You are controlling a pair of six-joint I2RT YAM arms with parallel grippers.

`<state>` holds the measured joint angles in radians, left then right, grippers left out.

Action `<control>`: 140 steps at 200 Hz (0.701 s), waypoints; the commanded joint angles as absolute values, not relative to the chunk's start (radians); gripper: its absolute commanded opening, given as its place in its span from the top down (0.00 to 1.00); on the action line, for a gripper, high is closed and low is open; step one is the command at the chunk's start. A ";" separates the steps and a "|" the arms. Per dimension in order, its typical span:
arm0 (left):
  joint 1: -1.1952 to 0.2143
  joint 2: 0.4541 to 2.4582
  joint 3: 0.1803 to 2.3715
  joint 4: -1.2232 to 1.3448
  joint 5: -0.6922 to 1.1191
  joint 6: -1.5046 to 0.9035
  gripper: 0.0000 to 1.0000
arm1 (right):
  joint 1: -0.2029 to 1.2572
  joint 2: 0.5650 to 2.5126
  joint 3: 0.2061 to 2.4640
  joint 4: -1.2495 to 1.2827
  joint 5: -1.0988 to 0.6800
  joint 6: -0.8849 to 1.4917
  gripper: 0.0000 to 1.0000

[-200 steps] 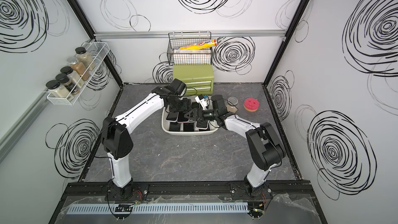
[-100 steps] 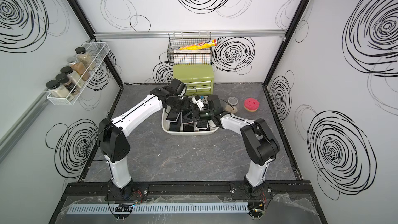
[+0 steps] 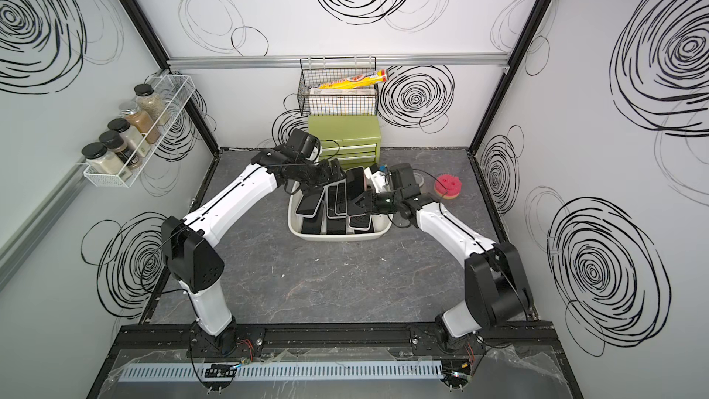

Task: Take the phone out of the storage box
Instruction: Pick up the phone from the storage box, then place the phone at the center of the board.

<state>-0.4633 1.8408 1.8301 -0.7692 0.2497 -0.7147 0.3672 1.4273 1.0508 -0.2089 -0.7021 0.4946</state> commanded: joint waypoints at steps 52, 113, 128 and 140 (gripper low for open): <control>-0.396 1.757 1.776 -0.699 0.236 -0.664 0.01 | 0.143 1.301 1.034 -0.682 -0.421 0.244 1.00; -0.358 1.686 1.614 -0.642 0.253 -0.637 0.01 | 0.104 1.384 0.977 -0.731 -0.323 0.113 1.00; -0.352 1.683 1.596 -0.635 0.256 -0.631 0.01 | 0.104 1.436 0.982 -0.719 -0.300 0.100 1.00; -0.350 1.679 1.583 -0.634 0.254 -0.621 0.01 | 0.104 1.479 0.993 -0.705 -0.299 0.091 1.00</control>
